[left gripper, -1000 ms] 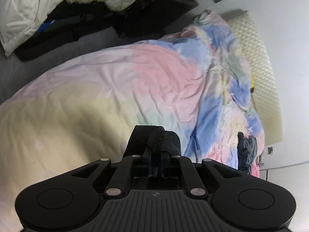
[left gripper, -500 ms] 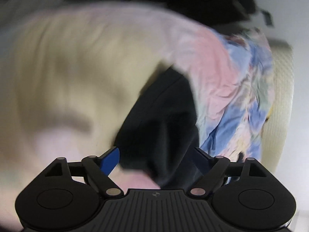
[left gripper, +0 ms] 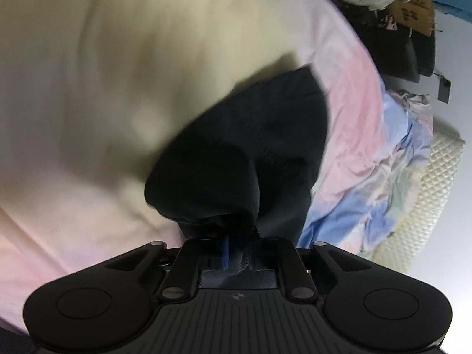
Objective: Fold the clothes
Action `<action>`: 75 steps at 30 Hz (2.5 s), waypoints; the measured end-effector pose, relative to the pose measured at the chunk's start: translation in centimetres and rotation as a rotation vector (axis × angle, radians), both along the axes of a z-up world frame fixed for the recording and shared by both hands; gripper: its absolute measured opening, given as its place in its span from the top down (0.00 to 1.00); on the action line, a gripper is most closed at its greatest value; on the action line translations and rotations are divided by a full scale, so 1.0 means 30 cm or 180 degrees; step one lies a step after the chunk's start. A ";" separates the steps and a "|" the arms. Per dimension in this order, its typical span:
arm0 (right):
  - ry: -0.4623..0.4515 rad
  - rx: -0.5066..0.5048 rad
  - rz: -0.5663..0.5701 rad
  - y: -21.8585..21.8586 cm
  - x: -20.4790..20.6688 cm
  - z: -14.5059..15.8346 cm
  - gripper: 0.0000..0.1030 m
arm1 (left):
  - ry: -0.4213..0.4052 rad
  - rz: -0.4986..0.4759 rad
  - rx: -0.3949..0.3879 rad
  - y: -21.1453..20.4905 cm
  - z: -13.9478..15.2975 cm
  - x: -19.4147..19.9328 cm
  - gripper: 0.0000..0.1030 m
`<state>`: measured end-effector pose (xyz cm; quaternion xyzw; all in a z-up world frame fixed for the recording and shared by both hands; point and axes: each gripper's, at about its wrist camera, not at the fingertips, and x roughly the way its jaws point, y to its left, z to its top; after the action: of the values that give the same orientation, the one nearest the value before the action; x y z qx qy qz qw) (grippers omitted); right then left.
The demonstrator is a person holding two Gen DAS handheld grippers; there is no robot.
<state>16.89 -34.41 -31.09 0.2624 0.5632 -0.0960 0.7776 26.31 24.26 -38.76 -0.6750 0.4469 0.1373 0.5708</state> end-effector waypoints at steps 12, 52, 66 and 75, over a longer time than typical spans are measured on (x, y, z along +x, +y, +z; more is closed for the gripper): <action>-0.0150 0.0009 0.0103 0.065 -0.015 0.036 0.56 | -0.0957 -0.0594 0.0399 0.070 0.432 0.029 0.94; 0.0244 -0.0119 0.0508 0.207 -0.041 -0.047 0.51 | -0.0370 -0.1767 0.1265 0.322 0.091 0.061 0.30; 0.0316 -0.0099 0.0422 0.186 0.036 -0.097 0.52 | -0.0828 -0.2133 0.1891 0.242 0.270 0.194 0.92; 0.0309 -0.0087 0.0397 0.164 0.070 -0.107 0.52 | -0.0894 -0.1747 0.1888 0.226 0.326 0.450 0.93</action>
<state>19.00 -29.51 -34.31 0.2113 0.6142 -0.0677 0.7573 39.80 31.05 -28.99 -0.3497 0.4690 0.0096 0.8109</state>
